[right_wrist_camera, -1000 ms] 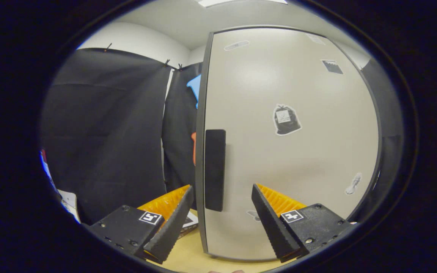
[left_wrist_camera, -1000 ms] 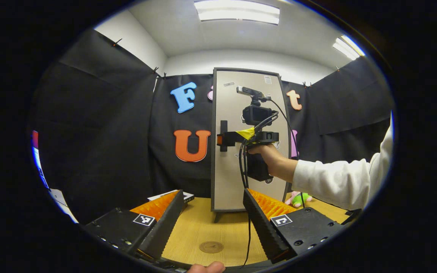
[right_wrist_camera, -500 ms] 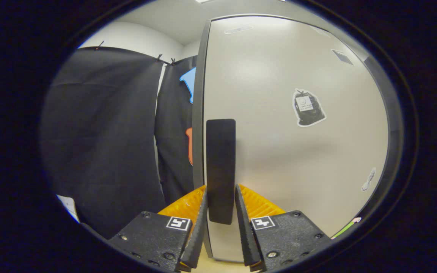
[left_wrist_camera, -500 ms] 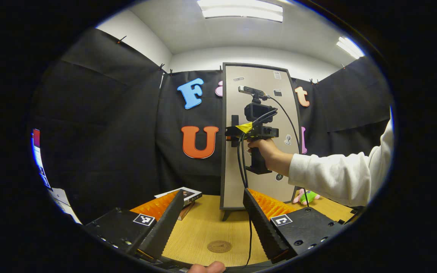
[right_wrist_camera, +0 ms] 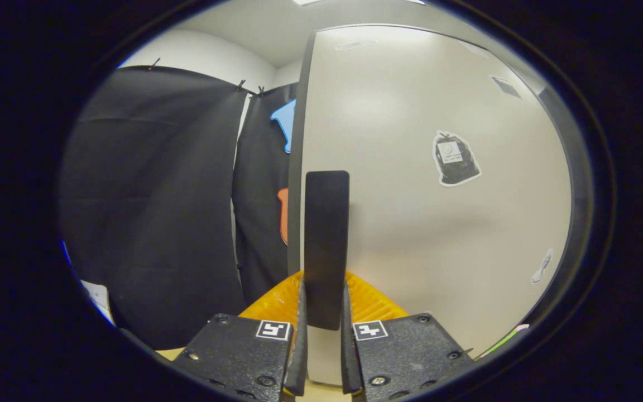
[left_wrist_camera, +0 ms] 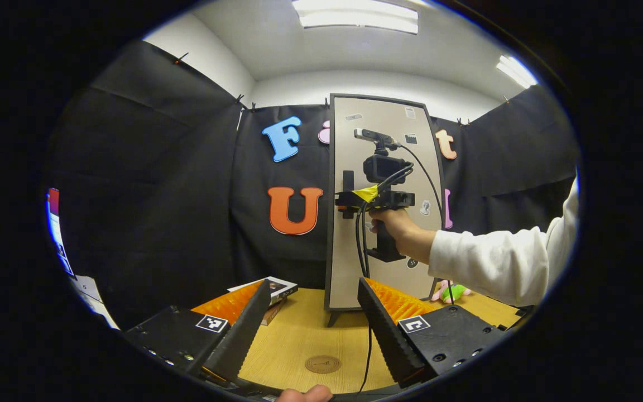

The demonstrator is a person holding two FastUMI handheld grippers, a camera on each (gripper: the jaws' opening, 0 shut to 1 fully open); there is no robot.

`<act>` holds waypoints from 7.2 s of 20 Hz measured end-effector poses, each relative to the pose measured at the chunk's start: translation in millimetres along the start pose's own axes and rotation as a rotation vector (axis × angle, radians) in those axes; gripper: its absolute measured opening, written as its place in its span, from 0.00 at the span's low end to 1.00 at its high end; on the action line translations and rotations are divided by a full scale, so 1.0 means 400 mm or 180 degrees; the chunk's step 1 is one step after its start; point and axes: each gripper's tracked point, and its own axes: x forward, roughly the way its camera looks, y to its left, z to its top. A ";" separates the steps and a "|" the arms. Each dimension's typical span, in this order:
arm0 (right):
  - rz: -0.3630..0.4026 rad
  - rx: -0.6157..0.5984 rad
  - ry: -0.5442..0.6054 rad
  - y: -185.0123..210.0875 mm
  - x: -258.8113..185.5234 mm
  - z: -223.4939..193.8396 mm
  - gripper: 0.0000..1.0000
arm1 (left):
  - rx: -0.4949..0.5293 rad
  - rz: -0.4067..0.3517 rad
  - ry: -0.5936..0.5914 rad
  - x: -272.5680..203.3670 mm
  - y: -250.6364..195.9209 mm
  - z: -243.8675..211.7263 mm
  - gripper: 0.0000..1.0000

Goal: Open the cabinet door with the right hand, grasp the bottle in the cabinet with the left hand and place it on the coaster, then close the cabinet door with the right hand.

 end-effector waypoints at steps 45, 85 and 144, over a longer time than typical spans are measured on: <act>-0.0320 0.0359 0.0016 -0.482 -0.969 -0.020 0.13 | -0.0060 -0.0823 -0.0121 -0.056 -0.386 0.021 0.95; -0.0931 0.0434 -0.0227 -0.681 -1.109 -0.094 0.82 | 0.0191 -0.0556 -0.0603 0.348 -0.354 0.175 0.95; -0.1479 0.0393 -0.0162 -0.747 -1.071 -0.067 0.82 | 0.0358 0.0417 0.0394 0.377 -0.068 -0.564 0.75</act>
